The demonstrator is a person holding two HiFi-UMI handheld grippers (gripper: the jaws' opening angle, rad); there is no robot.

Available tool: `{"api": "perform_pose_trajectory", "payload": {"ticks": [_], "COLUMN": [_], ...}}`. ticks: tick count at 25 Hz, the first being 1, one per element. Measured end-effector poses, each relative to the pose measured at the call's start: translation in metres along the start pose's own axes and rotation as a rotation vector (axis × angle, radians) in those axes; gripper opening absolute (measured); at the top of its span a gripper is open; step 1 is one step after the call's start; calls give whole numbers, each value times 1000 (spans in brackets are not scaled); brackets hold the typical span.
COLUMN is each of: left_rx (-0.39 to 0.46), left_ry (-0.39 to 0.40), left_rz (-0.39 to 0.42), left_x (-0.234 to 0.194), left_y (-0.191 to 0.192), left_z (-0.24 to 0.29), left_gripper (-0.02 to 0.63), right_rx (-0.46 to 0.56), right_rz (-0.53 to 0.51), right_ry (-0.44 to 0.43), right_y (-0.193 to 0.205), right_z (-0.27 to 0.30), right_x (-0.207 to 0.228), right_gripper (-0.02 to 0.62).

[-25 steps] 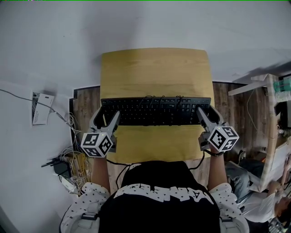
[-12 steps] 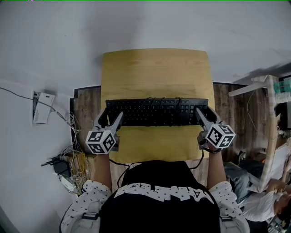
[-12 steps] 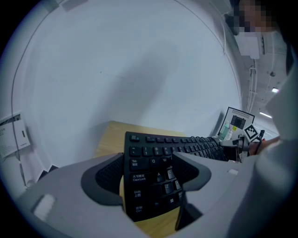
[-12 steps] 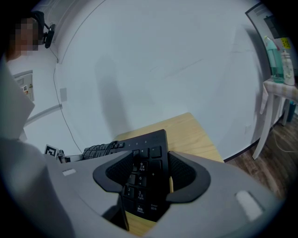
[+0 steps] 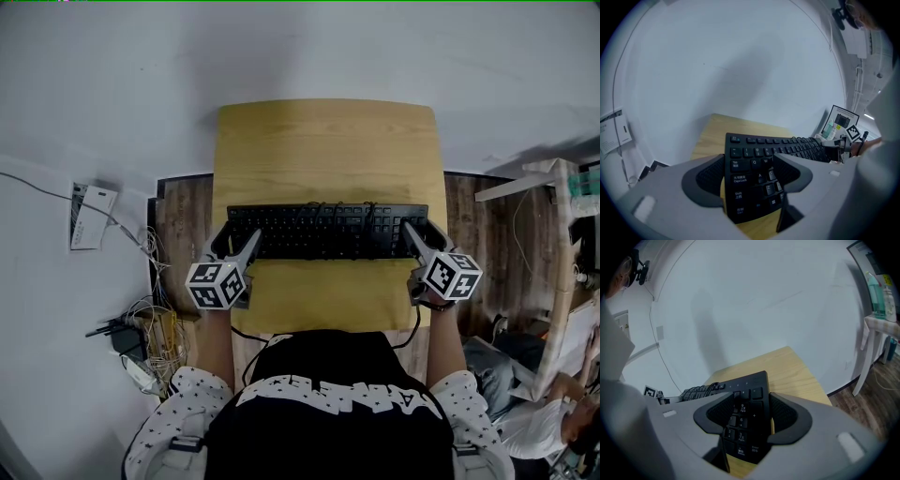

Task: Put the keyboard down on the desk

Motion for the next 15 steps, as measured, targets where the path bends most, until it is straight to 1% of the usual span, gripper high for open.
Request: {"api": "perform_pose_trajectory", "payload": {"ticks": [8, 15], "left_rx": [-47, -90], "left_ry": [-1, 4], "left_rz": [-1, -5], "left_x": [-4, -5], "left_y": [8, 15], "left_z": [7, 14], "left_gripper": [308, 310], "right_rx": [-41, -67], "right_rz": [26, 8], "right_ry": [40, 92], "right_y": [12, 16], "right_z": [8, 13], "right_x": [6, 9], "right_gripper": [249, 252]}}
Point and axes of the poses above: the fingertips, and each gripper's own axes: z forward along the fingers, x to its right, y out of its underside, the point moved 6 cm from there along -z, backward along the fingers, and after that the axes turned 4 degrees about z, right-handed, at the moved point
